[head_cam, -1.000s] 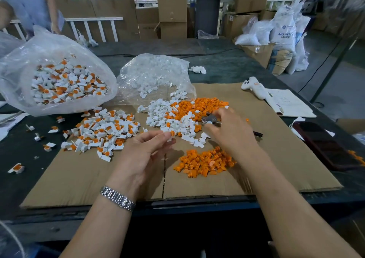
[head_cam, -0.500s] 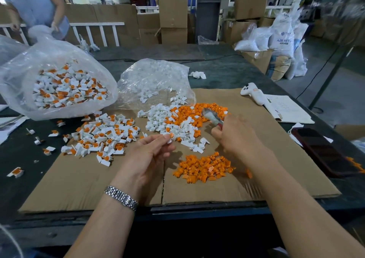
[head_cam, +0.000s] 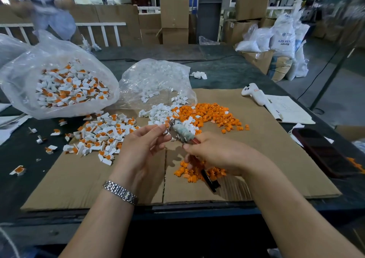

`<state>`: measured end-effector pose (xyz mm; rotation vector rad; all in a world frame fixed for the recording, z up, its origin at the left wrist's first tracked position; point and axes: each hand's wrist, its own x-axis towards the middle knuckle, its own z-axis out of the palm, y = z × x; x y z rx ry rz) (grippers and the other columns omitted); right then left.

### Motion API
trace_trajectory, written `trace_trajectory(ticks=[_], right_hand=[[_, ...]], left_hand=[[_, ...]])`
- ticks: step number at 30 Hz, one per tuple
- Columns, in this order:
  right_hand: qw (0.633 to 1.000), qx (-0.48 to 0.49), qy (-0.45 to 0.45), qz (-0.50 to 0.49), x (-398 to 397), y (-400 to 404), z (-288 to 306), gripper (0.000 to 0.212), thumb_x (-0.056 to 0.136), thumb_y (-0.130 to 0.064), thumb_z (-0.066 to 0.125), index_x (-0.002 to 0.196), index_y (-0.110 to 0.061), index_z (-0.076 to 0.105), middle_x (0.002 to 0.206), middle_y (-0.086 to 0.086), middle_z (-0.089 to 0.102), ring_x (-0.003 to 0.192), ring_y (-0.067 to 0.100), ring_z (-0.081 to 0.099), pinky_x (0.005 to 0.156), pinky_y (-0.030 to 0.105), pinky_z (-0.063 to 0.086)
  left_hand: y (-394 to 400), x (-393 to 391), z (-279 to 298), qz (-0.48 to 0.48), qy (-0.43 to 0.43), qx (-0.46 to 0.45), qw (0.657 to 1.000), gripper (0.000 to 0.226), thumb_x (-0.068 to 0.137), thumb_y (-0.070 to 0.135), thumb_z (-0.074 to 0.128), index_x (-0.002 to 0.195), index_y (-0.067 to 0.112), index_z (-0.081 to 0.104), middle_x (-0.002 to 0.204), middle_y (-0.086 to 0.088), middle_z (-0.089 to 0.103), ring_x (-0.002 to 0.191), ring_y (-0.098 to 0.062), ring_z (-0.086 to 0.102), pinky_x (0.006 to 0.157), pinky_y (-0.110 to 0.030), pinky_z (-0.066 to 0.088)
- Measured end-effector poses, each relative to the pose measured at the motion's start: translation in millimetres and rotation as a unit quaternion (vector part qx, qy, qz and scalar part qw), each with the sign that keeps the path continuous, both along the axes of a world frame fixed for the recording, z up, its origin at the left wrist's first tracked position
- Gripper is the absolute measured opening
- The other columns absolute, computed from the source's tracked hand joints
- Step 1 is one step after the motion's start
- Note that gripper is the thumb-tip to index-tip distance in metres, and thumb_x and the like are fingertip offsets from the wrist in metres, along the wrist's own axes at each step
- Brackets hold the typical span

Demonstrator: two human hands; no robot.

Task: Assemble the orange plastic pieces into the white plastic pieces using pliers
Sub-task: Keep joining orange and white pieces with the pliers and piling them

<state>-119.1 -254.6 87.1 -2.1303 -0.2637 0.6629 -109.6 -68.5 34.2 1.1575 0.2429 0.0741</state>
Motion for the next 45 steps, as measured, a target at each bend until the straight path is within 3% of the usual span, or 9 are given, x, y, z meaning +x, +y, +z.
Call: trace_trajectory(ticks=[4, 12, 23, 27, 30, 34, 37, 41, 45], right_hand=[[1.0, 0.007, -0.006, 0.012, -2, 3, -1, 0.017, 0.107, -0.03, 0.045, 0.103, -0.019, 0.058, 0.107, 0.009, 0.073, 0.088, 0.015, 0.071, 0.093, 0.041, 0.056], [0.995, -0.037, -0.089, 0.003, -7, 12, -13, 0.03, 0.107, -0.038, 0.042, 0.085, -0.021, 0.052, 0.072, -0.001, 0.057, 0.062, 0.013, 0.055, 0.064, 0.03, 0.048], [0.977, -0.13, -0.166, -0.038, -3, 24, -37, 0.033, 0.104, -0.043, 0.045, 0.078, -0.024, 0.046, 0.074, -0.003, 0.054, 0.059, 0.008, 0.051, 0.046, 0.024, 0.031], [0.978, -0.144, -0.149, -0.005, 4, 11, -30, 0.042, 0.099, -0.058, 0.045, 0.078, -0.023, 0.051, 0.07, -0.002, 0.053, 0.059, 0.012, 0.05, 0.052, 0.029, 0.035], [0.958, -0.197, -0.202, -0.048, 18, -3, -29, 0.04, 0.095, -0.064, 0.047, 0.09, -0.025, 0.054, 0.088, 0.0, 0.059, 0.071, 0.013, 0.054, 0.055, 0.03, 0.037], [0.887, -0.341, -0.289, -0.114, 39, -19, -39, 0.06, 0.095, -0.064, 0.046, 0.127, -0.014, 0.055, 0.124, 0.012, 0.056, 0.112, 0.03, 0.054, 0.09, 0.044, 0.044], [0.85, -0.413, -0.301, -0.127, 53, -26, -50, 0.067, 0.095, -0.067, 0.042, 0.129, -0.011, 0.052, 0.132, 0.016, 0.054, 0.123, 0.035, 0.05, 0.101, 0.05, 0.039], [0.846, -0.42, -0.304, -0.119, 64, -29, -66, 0.07, 0.095, -0.069, 0.041, 0.136, -0.013, 0.05, 0.137, 0.015, 0.051, 0.127, 0.035, 0.046, 0.106, 0.051, 0.035], [0.856, -0.408, -0.292, -0.126, 70, -30, -77, 0.072, 0.096, -0.069, 0.034, 0.143, -0.016, 0.045, 0.142, 0.013, 0.047, 0.133, 0.034, 0.038, 0.107, 0.052, 0.033]], left_hand=[[-1, 1, -1, 0.009, -0.004, 0.012, 1.0, 0.03, 0.083, 0.012, 0.08, 0.108, 0.0, 0.068, 0.086, -0.008, 0.079, 0.073, -0.015, 0.076, 0.053, -0.018, 0.053], [1, 3, -4, 0.012, 0.01, 0.054, 0.998, 0.015, 0.087, 0.01, 0.077, 0.098, 0.003, 0.07, 0.086, -0.01, 0.08, 0.073, -0.013, 0.077, 0.054, -0.017, 0.054], [3, 4, -16, 0.006, 0.035, 0.033, 0.999, 0.009, 0.089, 0.007, 0.076, 0.095, 0.002, 0.071, 0.084, -0.013, 0.079, 0.072, -0.017, 0.076, 0.059, -0.02, 0.059], [8, 5, -20, 0.026, 0.031, 0.053, 0.998, 0.007, 0.09, 0.011, 0.076, 0.092, 0.007, 0.071, 0.08, -0.012, 0.078, 0.074, -0.018, 0.077, 0.061, -0.022, 0.06], [22, 6, -22, 0.096, 0.033, 0.099, 0.99, 0.006, 0.092, 0.011, 0.076, 0.096, 0.009, 0.073, 0.083, -0.012, 0.079, 0.075, -0.017, 0.077, 0.062, -0.025, 0.061], [38, 16, -17, 0.222, 0.03, 0.101, 0.969, 0.028, 0.095, 0.0, 0.068, 0.121, 0.011, 0.063, 0.101, -0.01, 0.077, 0.075, -0.014, 0.078, 0.06, -0.021, 0.06], [37, 17, -22, 0.267, 0.023, 0.262, 0.927, 0.042, 0.095, 0.011, 0.07, 0.134, 0.019, 0.057, 0.115, -0.004, 0.067, 0.072, -0.012, 0.072, 0.054, -0.023, 0.052], [18, 19, -31, 0.124, -0.032, 0.427, 0.895, 0.018, 0.097, 0.019, 0.069, 0.112, 0.029, 0.067, 0.109, 0.007, 0.068, 0.084, -0.007, 0.067, 0.066, -0.023, 0.052], [-1, 30, -36, 0.008, -0.054, 0.624, 0.78, 0.032, 0.098, 0.028, 0.067, 0.13, 0.027, 0.066, 0.132, 0.007, 0.061, 0.094, -0.006, 0.057, 0.074, -0.022, 0.044]])
